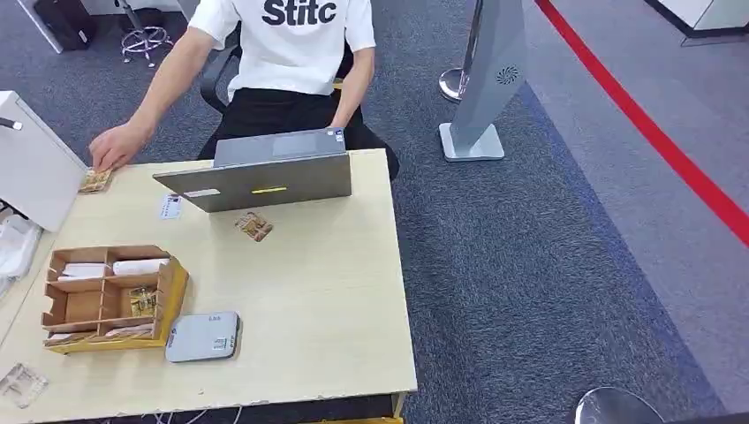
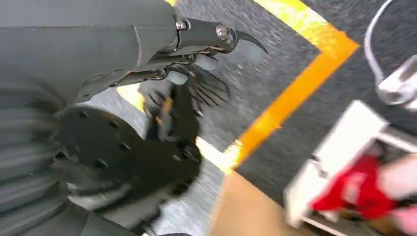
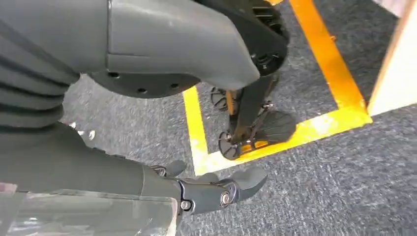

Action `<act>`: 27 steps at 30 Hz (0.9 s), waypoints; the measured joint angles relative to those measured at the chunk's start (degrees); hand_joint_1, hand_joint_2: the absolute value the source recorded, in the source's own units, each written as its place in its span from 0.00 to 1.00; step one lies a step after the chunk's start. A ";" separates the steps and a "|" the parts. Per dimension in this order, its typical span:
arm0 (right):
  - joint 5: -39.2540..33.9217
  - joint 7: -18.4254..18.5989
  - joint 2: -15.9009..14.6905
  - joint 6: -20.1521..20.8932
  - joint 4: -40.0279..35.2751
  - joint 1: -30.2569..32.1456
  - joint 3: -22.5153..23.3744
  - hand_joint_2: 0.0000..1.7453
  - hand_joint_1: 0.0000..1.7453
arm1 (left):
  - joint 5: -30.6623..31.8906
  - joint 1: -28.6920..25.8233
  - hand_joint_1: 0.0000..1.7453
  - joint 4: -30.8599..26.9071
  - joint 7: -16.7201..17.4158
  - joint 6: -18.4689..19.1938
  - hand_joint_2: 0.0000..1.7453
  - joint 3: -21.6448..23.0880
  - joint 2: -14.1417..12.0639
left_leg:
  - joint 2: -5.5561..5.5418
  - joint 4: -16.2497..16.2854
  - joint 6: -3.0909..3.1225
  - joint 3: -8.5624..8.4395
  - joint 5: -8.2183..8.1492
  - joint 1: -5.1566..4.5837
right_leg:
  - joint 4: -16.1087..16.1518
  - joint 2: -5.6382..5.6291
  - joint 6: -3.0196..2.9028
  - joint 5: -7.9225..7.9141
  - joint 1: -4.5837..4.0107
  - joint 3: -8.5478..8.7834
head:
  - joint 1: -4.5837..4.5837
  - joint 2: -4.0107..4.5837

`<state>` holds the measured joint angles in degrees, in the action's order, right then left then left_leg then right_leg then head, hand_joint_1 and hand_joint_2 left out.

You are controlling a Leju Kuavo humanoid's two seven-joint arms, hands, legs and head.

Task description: Pass the card to the sensor for recognition and then transmit it.

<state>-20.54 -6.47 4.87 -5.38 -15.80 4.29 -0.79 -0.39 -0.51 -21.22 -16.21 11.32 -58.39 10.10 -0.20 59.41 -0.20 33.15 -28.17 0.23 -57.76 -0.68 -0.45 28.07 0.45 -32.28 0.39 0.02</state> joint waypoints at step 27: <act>-1.52 -0.18 0.07 -5.40 4.98 -3.31 -2.38 1.00 0.00 | -19.26 3.60 0.00 -10.02 -18.32 16.59 1.00 -26.56 6.75 | -0.03 0.00 0.00 0.02 0.00 -0.01 | 0.00 0.04 0.01 0.00 -0.01 0.01 | 0.00 0.00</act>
<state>-22.05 -6.64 4.94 -10.78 -10.82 0.98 -3.17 -19.65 3.09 -31.24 -34.53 27.91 -84.96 16.85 -0.24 59.41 -0.20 33.17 -28.17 0.22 -57.76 -0.64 -0.44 28.07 0.44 -32.27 0.40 0.02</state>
